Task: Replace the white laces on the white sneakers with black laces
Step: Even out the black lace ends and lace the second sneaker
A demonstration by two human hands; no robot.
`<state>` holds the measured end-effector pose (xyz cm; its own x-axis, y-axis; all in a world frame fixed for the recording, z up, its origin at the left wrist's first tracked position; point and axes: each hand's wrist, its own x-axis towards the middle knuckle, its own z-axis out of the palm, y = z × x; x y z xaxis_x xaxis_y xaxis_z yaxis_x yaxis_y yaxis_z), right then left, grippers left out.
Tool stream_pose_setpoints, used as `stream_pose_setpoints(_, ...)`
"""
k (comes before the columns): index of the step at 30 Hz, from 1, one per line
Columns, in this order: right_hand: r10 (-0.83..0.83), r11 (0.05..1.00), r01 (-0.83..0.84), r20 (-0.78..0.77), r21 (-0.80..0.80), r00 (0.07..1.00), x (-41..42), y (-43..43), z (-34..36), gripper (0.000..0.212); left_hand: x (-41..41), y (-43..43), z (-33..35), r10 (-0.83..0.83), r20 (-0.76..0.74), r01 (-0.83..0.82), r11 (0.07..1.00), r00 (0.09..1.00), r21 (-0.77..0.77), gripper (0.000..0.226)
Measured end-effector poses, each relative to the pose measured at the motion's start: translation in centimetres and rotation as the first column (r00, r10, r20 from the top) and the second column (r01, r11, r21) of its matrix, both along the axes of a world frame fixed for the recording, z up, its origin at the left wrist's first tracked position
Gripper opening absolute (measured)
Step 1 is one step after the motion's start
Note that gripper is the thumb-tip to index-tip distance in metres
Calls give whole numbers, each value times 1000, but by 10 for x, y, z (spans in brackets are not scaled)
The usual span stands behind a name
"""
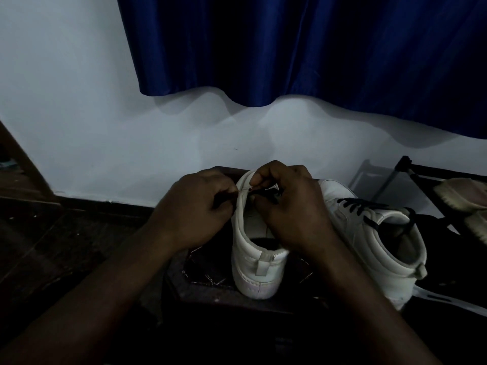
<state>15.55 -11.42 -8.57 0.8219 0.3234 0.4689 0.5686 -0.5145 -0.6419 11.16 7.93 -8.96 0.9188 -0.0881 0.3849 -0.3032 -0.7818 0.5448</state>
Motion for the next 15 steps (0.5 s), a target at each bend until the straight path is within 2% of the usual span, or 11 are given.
stream_pose_setpoints(3, -33, 999, 33, 14, -3, 999, 0, 0, -1, 31, -1, 11, 1, 134, -124, -109, 976, 983, 190, 20)
stream_pose_setpoints(7, -54, 999, 54, 12, -3, 998, 0, 1, -1, 33, -4, 31, 0, 361, -328, -213, 887, 873, 410, 15)
stream_pose_setpoints(10, -45, 999, 45, 9, -2, 999, 0, 1, -1, 31, -5, 39, 2, 433, -341, -224, 832, 835, 508, 8)
stream_pose_setpoints(12, -36, 999, 36, 4, -5, 999, 0, 1, 0, 31, -4, 41, 0, 362, -299, -220, 882, 883, 418, 7)
stream_pose_setpoints(15, -17, 1000, 17, -2, -1, 1000, -1, 1, 1, 34, -5, 28, 0, 143, -183, -131, 988, 973, 79, 23)
